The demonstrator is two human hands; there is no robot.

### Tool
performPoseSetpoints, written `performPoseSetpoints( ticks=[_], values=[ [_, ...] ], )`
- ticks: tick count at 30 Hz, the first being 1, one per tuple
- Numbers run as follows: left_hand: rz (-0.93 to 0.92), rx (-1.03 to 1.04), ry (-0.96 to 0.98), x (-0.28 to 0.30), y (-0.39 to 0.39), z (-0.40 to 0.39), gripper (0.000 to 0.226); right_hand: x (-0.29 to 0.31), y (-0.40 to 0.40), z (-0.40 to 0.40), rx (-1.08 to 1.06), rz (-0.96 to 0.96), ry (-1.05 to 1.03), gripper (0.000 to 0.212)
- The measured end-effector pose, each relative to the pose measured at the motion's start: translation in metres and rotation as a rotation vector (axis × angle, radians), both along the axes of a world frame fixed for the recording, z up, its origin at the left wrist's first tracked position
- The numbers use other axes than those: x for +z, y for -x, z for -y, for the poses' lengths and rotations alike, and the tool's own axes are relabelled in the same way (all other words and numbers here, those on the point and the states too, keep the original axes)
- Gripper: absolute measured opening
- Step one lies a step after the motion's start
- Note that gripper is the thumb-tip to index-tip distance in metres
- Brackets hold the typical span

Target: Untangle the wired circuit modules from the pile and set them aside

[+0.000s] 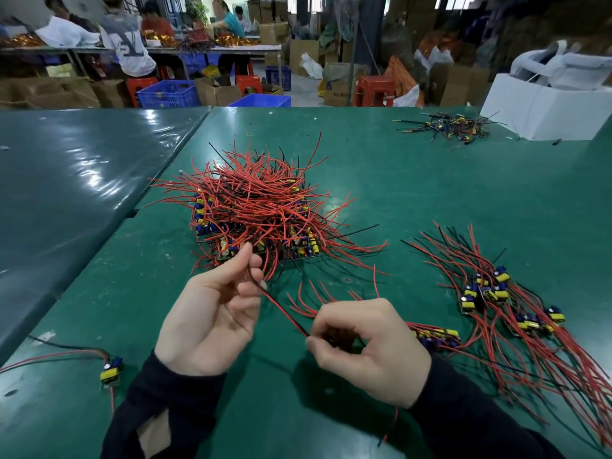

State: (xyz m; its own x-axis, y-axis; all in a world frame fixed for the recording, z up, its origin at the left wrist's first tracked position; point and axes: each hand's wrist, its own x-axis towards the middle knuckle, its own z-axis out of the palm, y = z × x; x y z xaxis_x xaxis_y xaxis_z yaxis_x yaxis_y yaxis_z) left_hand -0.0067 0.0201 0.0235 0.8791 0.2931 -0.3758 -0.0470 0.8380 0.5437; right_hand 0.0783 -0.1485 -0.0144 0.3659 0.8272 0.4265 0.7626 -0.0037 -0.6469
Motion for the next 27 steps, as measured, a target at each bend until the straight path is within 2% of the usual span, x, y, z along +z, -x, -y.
performPoseSetpoints(
  ticks=[2, 3, 6, 9, 12, 13, 16, 17, 18, 20, 23, 27],
  values=[
    [0.06, -0.091, 0.099, -0.001, 0.002, 0.0, 0.042, -0.002, 0.001, 0.0, -0.044, 0.211, 0.073, 0.014],
    [0.074, -0.111, 0.102, -0.001, 0.003, 0.001, 0.043, -0.003, 0.002, 0.0, -0.069, 0.251, 0.096, 0.014],
    [0.016, 0.016, -0.07, 0.002, 0.001, 0.004, 0.017, 0.001, 0.0, 0.001, -0.105, 0.167, 0.059, 0.014],
    [0.012, 0.249, -0.343, 0.0, -0.003, 0.009, 0.017, 0.005, 0.001, 0.0, -0.011, -0.037, -0.025, 0.017],
    [0.086, 0.456, -0.679, -0.009, -0.005, 0.017, 0.014, 0.009, 0.008, 0.001, 0.108, -0.212, -0.046, 0.02],
    [0.114, 0.549, -0.849, -0.013, -0.005, 0.018, 0.013, 0.009, 0.01, 0.001, 0.127, -0.256, -0.045, 0.021],
    [0.148, 0.815, -1.551, -0.021, -0.006, 0.02, 0.01, 0.011, 0.014, 0.002, 0.19, -0.385, -0.029, 0.021],
    [0.162, 0.873, -1.698, -0.024, -0.006, 0.021, 0.008, 0.013, 0.016, 0.002, 0.225, -0.442, -0.03, 0.023],
    [0.172, 0.907, -1.746, -0.025, -0.005, 0.021, 0.006, 0.014, 0.017, 0.003, 0.261, -0.51, -0.034, 0.025],
    [0.159, 0.894, -1.627, -0.024, -0.006, 0.021, 0.009, 0.016, 0.018, 0.004, 0.312, -0.652, -0.057, 0.024],
    [0.14, 0.732, -1.217, -0.019, -0.008, 0.021, 0.01, 0.017, 0.019, 0.002, 0.316, -0.768, -0.116, 0.02],
    [0.15, 0.601, -0.845, -0.014, -0.007, 0.014, 0.004, 0.016, 0.014, -0.001, 0.134, -0.803, -0.238, 0.019]
  ],
)
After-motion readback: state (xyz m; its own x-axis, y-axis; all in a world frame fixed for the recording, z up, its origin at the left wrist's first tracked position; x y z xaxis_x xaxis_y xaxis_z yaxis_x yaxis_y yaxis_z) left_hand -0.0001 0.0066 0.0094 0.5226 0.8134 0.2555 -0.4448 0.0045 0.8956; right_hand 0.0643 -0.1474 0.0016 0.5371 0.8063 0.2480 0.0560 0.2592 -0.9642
